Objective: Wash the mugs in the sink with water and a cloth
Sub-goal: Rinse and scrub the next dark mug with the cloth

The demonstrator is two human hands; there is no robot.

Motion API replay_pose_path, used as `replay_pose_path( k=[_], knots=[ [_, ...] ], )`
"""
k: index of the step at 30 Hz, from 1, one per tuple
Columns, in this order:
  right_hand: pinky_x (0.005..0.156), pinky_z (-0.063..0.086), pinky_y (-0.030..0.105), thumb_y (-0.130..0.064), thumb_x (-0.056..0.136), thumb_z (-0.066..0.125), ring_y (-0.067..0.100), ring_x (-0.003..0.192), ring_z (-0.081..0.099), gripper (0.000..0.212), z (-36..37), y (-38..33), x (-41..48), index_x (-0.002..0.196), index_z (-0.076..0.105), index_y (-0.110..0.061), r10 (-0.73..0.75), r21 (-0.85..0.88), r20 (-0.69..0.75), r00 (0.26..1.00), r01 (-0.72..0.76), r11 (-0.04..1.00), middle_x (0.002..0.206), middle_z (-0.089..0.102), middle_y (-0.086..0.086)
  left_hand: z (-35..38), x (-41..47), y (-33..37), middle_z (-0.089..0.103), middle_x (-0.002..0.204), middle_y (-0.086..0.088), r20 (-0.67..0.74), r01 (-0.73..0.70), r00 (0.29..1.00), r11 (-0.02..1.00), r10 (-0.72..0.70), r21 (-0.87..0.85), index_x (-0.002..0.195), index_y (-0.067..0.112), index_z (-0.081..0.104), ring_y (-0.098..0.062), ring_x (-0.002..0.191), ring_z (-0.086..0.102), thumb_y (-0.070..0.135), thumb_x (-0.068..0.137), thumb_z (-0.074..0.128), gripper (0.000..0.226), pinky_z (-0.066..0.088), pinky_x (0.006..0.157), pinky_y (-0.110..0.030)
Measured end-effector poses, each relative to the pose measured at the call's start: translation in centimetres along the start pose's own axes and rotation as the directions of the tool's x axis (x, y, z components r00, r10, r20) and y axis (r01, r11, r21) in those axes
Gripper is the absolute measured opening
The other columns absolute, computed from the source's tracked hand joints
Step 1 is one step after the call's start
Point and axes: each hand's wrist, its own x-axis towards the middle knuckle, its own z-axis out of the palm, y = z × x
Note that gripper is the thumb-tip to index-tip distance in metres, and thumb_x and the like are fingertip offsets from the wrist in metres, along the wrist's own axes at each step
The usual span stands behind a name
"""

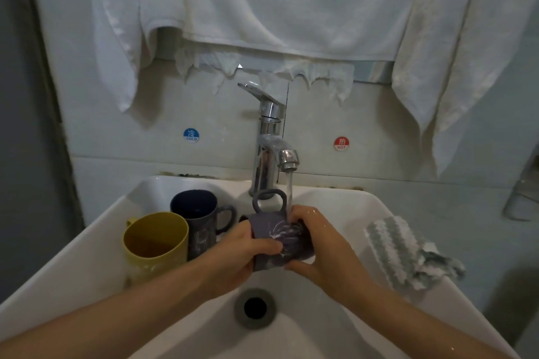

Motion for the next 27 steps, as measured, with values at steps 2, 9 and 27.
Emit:
replay_pose_path(
  k=[2,9,27],
  knots=[
    [0.084,0.051,0.027,-0.027,0.07,0.078,0.004,0.109,0.049,0.061,0.08,-0.11,0.11,0.114,0.037,-0.039,-0.041,-0.025,0.011,0.999,0.041,0.999,0.125,0.044,-0.017,-0.15,-0.07,0.18,0.062,0.117,-0.016,0.017,-0.008,1.0,1.0,0.008,0.017,0.125,0.01,0.05,-0.029,0.105,0.063,0.006,0.074,0.068,0.054,0.054,0.08,-0.032],
    [0.077,0.055,0.025,-0.024,0.074,0.076,0.015,0.114,0.052,0.061,-0.18,-0.06,0.3,0.12,0.038,-0.037,-0.151,-0.173,0.092,0.984,0.165,0.971,0.135,0.033,-0.014,-0.03,-0.24,0.17,0.064,0.114,-0.013,0.028,0.005,1.0,1.0,-0.006,0.009,0.122,0.011,0.053,-0.026,0.103,0.064,-0.001,0.08,0.06,0.044,0.055,0.079,-0.032],
    [0.088,0.049,0.017,-0.025,0.081,0.071,0.007,0.113,0.049,0.055,-0.38,-0.15,0.34,0.12,0.036,-0.042,-0.141,-0.118,0.193,0.971,0.166,0.979,0.136,0.029,-0.018,0.14,-0.66,0.55,0.069,0.105,-0.012,0.063,0.013,0.998,0.999,-0.01,-0.046,0.116,0.008,0.056,-0.025,0.098,0.067,-0.004,0.084,0.052,0.034,0.056,0.074,-0.029]
  ],
)
